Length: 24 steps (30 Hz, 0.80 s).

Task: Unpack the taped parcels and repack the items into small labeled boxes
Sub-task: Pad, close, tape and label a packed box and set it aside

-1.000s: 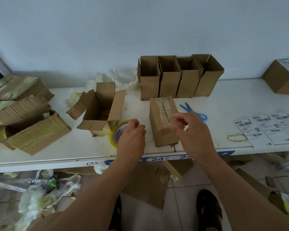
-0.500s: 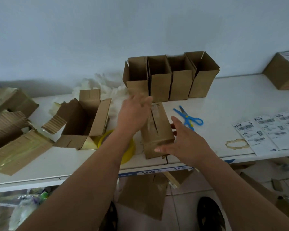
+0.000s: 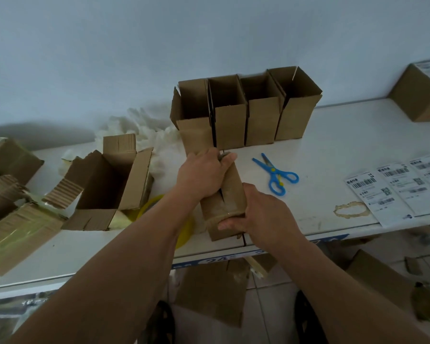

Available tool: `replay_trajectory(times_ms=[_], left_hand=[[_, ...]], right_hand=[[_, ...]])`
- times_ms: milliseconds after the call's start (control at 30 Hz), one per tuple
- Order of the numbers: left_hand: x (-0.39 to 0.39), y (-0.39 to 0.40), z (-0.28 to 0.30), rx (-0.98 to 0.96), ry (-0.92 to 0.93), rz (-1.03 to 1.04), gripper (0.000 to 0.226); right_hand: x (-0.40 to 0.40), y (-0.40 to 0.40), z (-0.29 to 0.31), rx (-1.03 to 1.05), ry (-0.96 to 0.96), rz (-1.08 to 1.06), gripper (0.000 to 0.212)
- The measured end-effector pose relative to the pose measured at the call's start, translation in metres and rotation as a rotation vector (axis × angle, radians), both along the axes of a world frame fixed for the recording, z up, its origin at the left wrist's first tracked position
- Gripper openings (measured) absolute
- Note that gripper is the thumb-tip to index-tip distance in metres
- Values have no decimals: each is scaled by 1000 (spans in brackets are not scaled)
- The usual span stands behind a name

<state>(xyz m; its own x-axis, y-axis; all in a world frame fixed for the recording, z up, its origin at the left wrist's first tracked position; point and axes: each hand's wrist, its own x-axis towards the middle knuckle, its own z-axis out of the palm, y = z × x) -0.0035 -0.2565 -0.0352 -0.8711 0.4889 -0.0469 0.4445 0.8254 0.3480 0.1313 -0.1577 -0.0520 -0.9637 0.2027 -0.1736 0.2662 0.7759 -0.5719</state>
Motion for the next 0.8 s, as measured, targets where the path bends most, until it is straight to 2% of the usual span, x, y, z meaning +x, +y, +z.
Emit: replay_trajectory(times_ms=[167, 233, 333, 400, 500, 600, 800], left_hand=[[4, -1, 6, 0, 11, -24, 48], [3, 1, 11, -46, -18, -14, 52], [0, 6, 16, -152, -40, 10, 66], [1, 7, 12, -102, -64, 29, 66], [4, 4, 0, 83, -56, 90, 60], [5, 3, -6, 120, 3, 90, 59], [5, 9, 2, 44, -30, 41, 56]], right_hand=[[2, -1, 3, -64, 20, -6, 85], [6, -1, 5, -100, 14, -13, 85], [14, 0, 8, -191, -43, -62, 114], [19, -1, 7, -270, -41, -82, 123], [23, -5, 7, -379, 20, -55, 106], [26, -6, 15, -410, 51, -36, 83], [32, 0, 20, -418, 7, -44, 84]])
